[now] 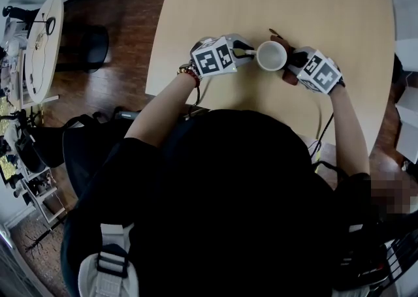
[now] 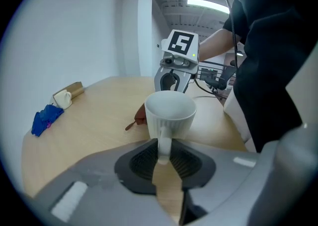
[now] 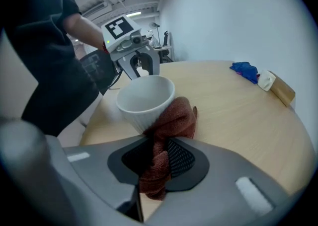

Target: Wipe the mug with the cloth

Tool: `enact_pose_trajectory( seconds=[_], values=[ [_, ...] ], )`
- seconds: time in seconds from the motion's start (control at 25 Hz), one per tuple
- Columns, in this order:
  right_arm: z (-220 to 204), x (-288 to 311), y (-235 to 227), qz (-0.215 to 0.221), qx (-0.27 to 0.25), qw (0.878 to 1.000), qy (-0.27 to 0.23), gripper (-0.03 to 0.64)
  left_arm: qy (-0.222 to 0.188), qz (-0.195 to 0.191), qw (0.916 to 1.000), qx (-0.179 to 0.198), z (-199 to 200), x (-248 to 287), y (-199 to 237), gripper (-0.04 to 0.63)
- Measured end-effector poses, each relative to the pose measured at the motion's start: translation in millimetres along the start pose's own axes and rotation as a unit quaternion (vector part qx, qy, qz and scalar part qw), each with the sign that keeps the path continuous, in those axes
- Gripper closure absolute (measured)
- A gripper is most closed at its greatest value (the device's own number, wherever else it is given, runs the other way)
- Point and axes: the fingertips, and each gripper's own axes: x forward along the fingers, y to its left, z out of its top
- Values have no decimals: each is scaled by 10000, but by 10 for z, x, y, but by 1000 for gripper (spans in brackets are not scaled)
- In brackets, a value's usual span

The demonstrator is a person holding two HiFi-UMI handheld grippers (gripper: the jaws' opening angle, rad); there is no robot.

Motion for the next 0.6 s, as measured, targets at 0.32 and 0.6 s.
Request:
enact_pose_trajectory(
  seconds=[0.32, 0.6],
  values=[
    [-85, 101, 22, 38, -303, 9984, 473, 541, -264, -14, 9996, -130, 23, -21, 50, 511],
    [360, -361, -263, 189, -828, 9964, 20, 541, -283, -235, 9992, 139, 91, 30, -28, 517]
  ],
)
